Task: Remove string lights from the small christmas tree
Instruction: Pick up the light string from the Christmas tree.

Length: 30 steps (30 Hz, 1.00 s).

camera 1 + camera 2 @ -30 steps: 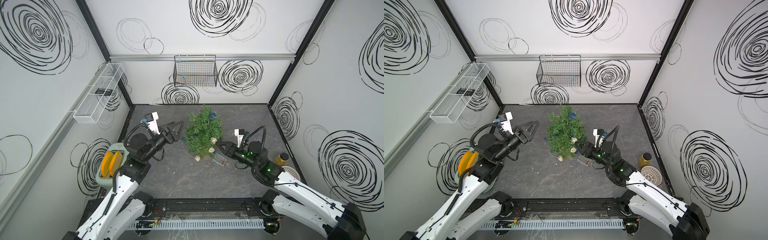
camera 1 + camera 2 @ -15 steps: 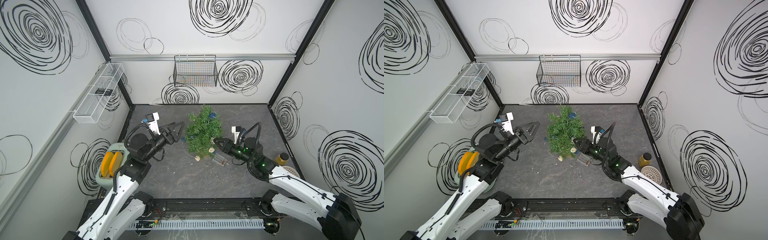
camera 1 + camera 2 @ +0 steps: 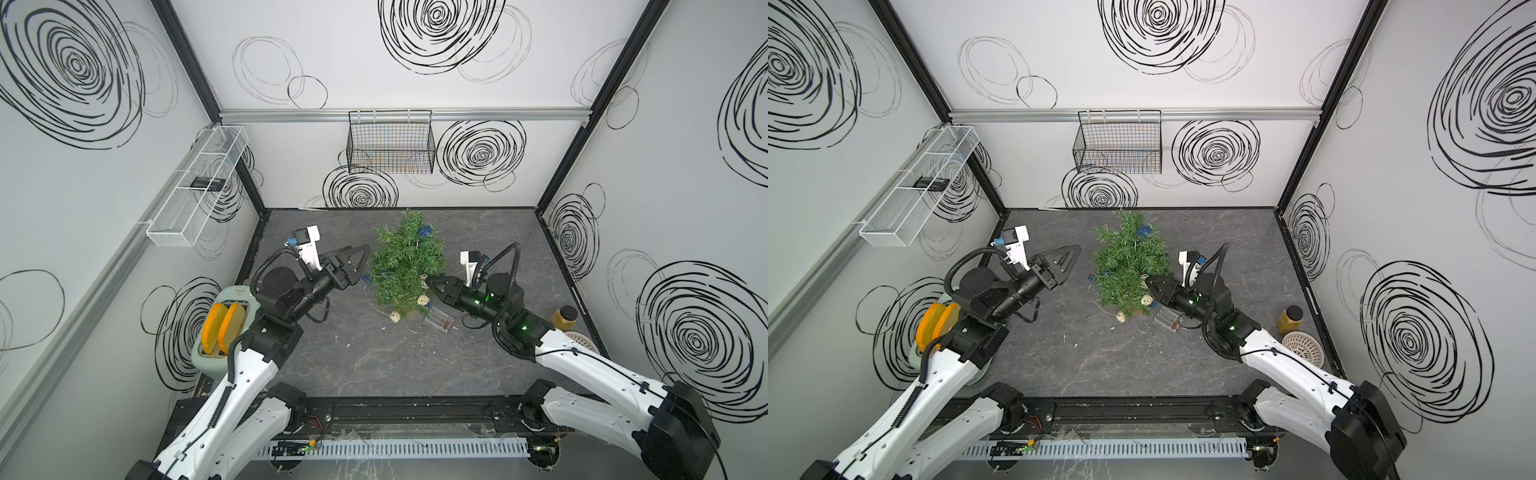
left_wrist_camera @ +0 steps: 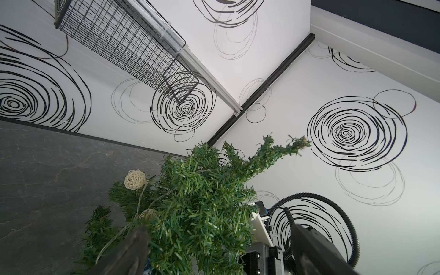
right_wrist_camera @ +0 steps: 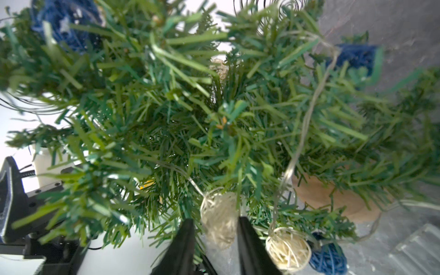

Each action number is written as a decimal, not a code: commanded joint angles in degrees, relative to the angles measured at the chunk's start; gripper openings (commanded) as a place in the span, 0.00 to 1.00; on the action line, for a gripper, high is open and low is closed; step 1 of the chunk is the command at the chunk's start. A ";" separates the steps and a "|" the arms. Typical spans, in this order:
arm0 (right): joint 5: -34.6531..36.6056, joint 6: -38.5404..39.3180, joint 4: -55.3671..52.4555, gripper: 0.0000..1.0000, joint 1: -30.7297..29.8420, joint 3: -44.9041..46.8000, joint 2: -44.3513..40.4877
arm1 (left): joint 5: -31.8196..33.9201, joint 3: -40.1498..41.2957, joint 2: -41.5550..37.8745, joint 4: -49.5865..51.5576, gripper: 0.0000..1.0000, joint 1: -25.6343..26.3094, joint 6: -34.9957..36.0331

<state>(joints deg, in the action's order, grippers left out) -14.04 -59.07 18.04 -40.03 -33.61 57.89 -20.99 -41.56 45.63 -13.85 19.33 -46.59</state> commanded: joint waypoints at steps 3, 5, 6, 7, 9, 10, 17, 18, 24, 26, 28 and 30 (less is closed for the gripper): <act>-0.37 0.01 0.64 0.10 -0.23 -1.73 -0.05 | -1.07 0.76 0.12 -3.72 0.96 -0.64 -1.22; -0.20 -0.02 0.42 0.00 -0.22 -1.56 -0.43 | -1.31 0.78 0.16 -3.93 0.96 -0.63 -1.47; -0.10 0.09 0.36 0.00 -0.24 -1.47 -0.64 | -1.42 0.78 0.16 -3.96 0.96 -0.72 -1.55; -0.04 0.22 0.23 0.00 -0.22 -1.54 -0.90 | -1.42 0.70 0.12 -3.99 0.96 -0.70 -1.58; 0.31 0.67 -0.32 0.00 -0.22 -1.60 -1.73 | -1.51 0.69 0.08 -3.94 0.96 -0.80 -1.66; 0.40 0.88 -0.53 0.00 -0.22 -1.55 -2.04 | -1.60 0.61 0.08 -3.98 0.96 -0.84 -1.71; 0.51 4.07 -6.85 0.00 -0.31 -4.68 -6.11 | -2.65 -0.49 0.43 -3.76 0.96 -0.90 -1.84; 0.42 4.73 -7.88 0.00 -0.33 -5.41 -6.66 | -2.80 -0.77 0.58 -3.73 0.96 -0.89 -1.76; -2.05 6.85 -10.06 0.00 -0.61 -9.56 -8.30 | -3.61 -2.28 1.46 -4.20 0.96 -0.96 -1.71; -1.69 7.92 -11.39 0.00 -0.96 -11.28 -8.40 | -4.08 -2.85 1.82 -4.59 0.96 -0.96 -1.71; -1.43 8.80 -11.50 0.00 -0.94 -12.43 -8.57 | -4.40 -3.49 2.25 -4.75 0.96 -0.92 -1.51; -1.13 10.09 -11.17 0.00 -0.89 -13.78 -8.35 | -4.74 -4.45 2.79 -4.72 0.96 -0.92 -0.93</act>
<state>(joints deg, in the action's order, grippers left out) -15.16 -51.90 7.77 -40.69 -44.82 50.19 -24.29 -43.13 48.03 -14.83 18.94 -47.62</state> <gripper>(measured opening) 0.049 0.959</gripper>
